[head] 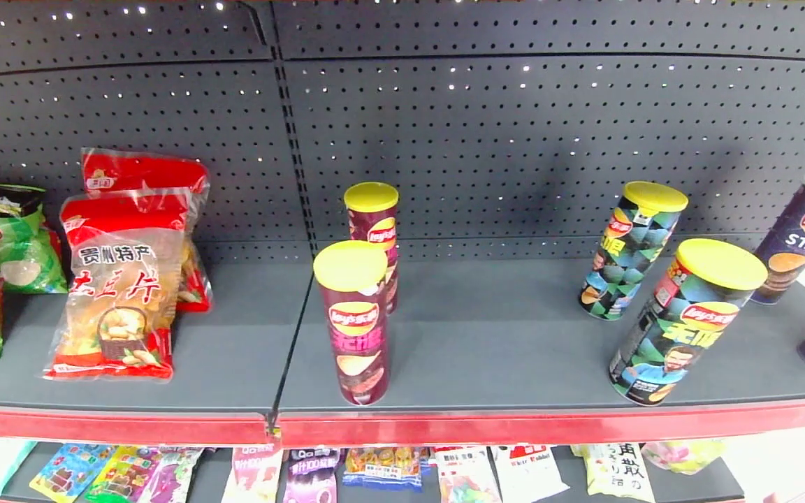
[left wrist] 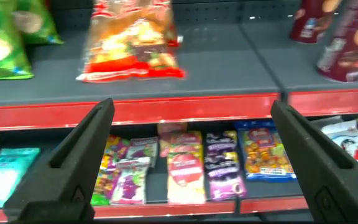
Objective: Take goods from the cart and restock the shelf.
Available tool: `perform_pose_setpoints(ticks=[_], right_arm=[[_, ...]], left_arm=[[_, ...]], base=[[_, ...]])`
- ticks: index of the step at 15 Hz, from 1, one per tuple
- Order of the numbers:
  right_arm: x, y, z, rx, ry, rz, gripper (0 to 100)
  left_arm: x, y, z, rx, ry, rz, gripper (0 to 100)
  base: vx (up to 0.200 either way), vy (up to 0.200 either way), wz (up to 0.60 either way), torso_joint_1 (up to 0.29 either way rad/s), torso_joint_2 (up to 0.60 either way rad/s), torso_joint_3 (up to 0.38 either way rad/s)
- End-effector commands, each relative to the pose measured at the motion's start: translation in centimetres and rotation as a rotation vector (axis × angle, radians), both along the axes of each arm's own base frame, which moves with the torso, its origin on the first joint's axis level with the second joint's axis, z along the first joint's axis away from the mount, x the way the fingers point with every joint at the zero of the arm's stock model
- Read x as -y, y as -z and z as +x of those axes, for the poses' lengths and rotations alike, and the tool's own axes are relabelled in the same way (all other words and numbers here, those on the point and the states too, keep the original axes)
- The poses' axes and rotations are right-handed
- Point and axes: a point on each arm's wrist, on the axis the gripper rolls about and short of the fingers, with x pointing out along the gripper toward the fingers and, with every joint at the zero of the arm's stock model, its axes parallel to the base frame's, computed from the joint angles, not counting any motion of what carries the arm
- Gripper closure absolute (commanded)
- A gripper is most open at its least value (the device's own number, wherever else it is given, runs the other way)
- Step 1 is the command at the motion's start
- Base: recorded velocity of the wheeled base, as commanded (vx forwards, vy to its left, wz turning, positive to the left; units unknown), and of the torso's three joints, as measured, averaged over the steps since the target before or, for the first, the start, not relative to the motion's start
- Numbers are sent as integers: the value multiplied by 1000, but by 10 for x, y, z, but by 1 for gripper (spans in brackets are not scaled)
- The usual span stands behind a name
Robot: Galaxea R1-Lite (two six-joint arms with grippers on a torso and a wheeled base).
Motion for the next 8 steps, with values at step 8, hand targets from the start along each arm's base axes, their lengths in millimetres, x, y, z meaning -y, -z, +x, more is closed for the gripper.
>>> perform_pose_setpoints(ticks=[8], right_arm=[[0, 0, 0, -1, 0, 0, 0]], left_arm=[[0, 0, 0, 2, -1, 1, 0]], base=[[-175, -200, 0, 2, 3, 2]])
